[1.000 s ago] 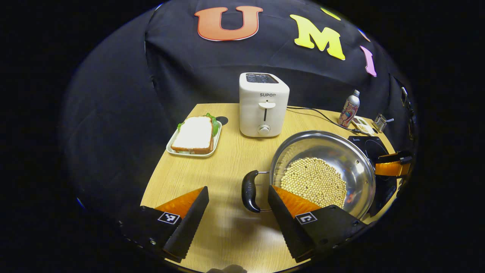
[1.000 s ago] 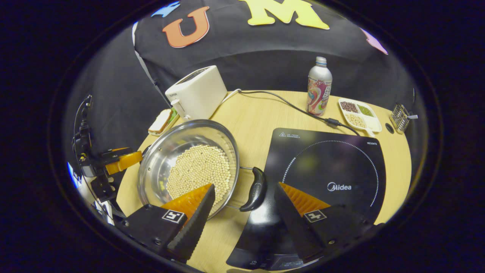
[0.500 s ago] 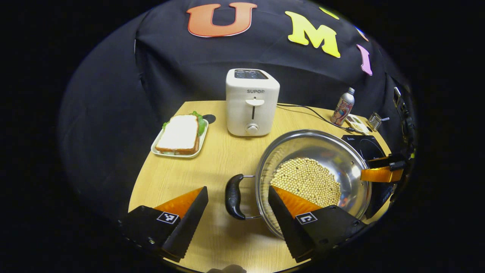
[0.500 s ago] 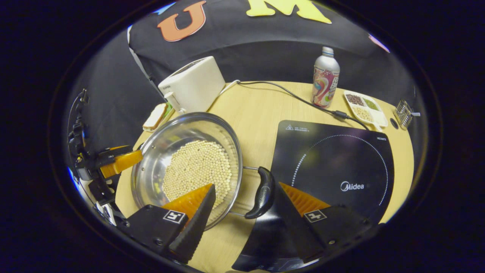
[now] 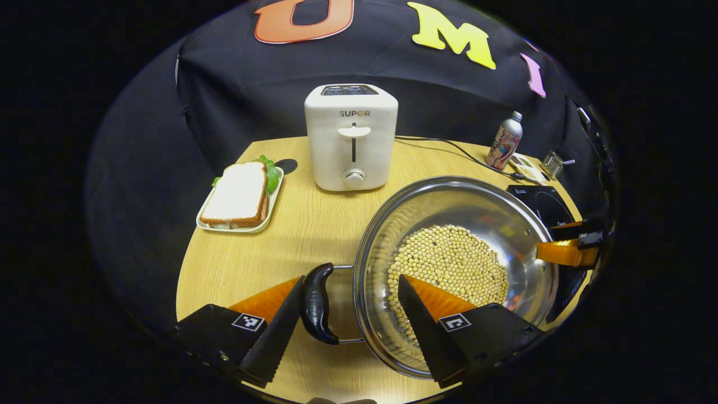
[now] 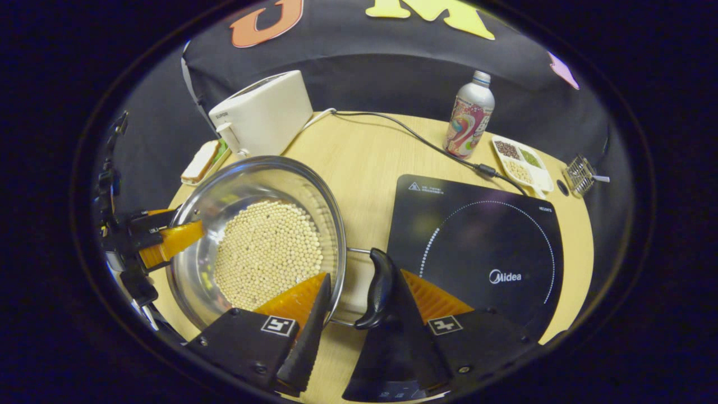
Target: First push the handle of the pot to place it horizontally, then grasp the pot with both hands and set it on the induction cooktop.
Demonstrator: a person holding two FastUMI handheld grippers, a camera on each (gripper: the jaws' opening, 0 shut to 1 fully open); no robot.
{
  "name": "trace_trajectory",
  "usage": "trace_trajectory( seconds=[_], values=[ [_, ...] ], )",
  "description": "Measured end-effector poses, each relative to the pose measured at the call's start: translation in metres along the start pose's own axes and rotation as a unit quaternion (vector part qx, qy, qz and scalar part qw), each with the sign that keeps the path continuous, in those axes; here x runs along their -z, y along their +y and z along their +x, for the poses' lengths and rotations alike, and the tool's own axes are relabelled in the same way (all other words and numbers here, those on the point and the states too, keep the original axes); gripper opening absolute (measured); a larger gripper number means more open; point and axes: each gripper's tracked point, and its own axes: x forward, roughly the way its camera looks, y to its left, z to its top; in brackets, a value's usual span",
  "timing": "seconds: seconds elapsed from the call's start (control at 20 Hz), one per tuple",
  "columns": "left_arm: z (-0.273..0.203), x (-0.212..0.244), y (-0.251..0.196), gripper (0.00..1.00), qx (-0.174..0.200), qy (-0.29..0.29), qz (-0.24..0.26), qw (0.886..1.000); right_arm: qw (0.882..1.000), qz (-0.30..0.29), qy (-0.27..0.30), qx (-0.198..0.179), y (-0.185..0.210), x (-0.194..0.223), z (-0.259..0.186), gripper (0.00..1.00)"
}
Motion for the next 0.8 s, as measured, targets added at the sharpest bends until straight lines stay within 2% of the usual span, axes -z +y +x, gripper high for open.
trace_trajectory(
  seconds=[0.05,0.1,0.15,0.2,0.25,0.3,0.4,0.45,0.55,0.6,0.65,0.75,0.8],
  values=[
    [0.003,0.001,0.01,0.83,-0.021,0.005,0.006,1.0,1.0,0.003,0.003,0.001,0.0,0.0,0.0,0.68],
    [0.0,0.003,0.009,0.77,-0.02,0.008,0.0,1.0,1.0,0.006,0.005,0.003,-0.001,-0.001,0.001,0.69],
    [0.009,0.002,0.009,0.7,-0.015,0.014,-0.004,1.0,1.0,0.004,0.006,0.004,-0.001,0.001,-0.005,0.65],
    [0.007,0.003,0.01,0.6,-0.015,0.016,-0.001,1.0,1.0,0.002,0.007,0.004,-0.002,-0.001,0.001,0.63],
    [0.007,0.002,0.009,0.69,-0.013,0.016,0.004,1.0,1.0,-0.001,0.007,0.004,-0.001,-0.001,-0.001,0.64],
    [0.006,0.002,0.009,0.58,-0.012,0.016,0.005,1.0,1.0,-0.004,0.006,0.003,-0.001,-0.002,-0.001,0.6],
    [0.004,0.0,0.007,0.75,-0.007,0.016,0.006,1.0,1.0,-0.004,0.006,0.004,0.0,-0.002,-0.001,0.59],
    [0.003,0.001,0.007,0.63,-0.007,0.017,0.006,1.0,1.0,-0.003,0.007,0.002,0.0,-0.002,-0.002,0.59],
    [0.002,-0.002,0.008,0.63,-0.01,0.013,0.013,1.0,1.0,0.0,0.006,-0.001,0.002,0.002,-0.003,0.58],
    [0.0,-0.004,0.008,0.73,-0.011,0.011,0.016,1.0,1.0,0.001,0.004,-0.001,0.002,0.003,-0.006,0.58],
    [-0.002,-0.006,0.009,0.63,-0.013,0.008,0.017,1.0,1.0,0.002,0.001,-0.003,0.004,0.004,-0.009,0.58],
    [-0.009,-0.009,0.011,0.63,-0.014,0.002,0.022,1.0,1.0,-0.002,-0.009,-0.003,0.006,0.0,-0.017,0.55],
    [-0.013,-0.009,0.012,0.63,-0.015,-0.002,0.022,1.0,1.0,-0.004,-0.013,-0.003,0.005,-0.002,-0.022,0.58]
  ],
)
